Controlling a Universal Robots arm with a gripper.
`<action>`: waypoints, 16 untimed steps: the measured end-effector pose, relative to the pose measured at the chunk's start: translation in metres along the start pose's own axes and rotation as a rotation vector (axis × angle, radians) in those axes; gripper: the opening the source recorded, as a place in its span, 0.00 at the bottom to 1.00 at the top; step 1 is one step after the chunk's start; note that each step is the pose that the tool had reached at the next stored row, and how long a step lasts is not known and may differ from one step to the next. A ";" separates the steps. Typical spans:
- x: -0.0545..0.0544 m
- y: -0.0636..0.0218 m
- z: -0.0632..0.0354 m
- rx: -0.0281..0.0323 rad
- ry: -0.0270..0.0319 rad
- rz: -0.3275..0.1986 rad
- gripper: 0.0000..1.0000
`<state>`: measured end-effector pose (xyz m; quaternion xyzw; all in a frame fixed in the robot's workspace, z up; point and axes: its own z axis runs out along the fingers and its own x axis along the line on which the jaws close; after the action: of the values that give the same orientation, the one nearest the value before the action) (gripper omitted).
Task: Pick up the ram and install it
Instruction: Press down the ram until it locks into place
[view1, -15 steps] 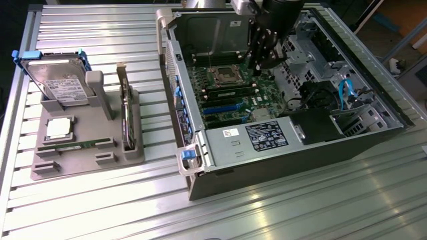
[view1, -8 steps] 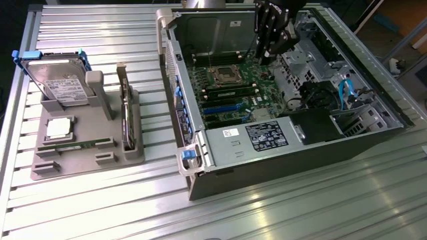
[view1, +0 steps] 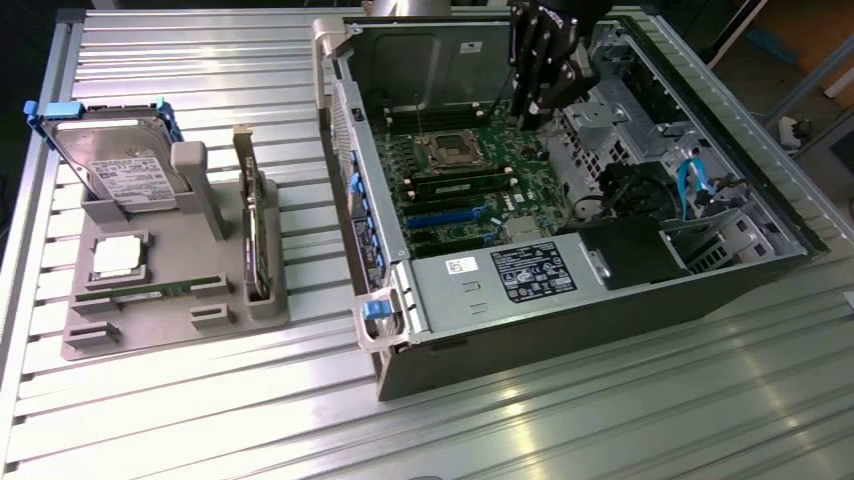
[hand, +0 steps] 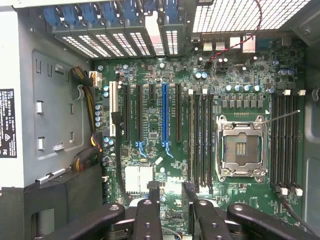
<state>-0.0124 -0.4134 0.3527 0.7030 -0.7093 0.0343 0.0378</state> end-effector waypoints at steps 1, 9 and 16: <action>0.000 0.0000 0.0000 0.0000 0.0000 0.000 0.32; 0.000 0.0000 0.0000 0.0000 0.0000 0.000 0.17; 0.000 0.0000 0.0000 0.0000 0.0000 0.000 0.11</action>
<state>-0.0124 -0.4133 0.3527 0.7030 -0.7093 0.0343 0.0378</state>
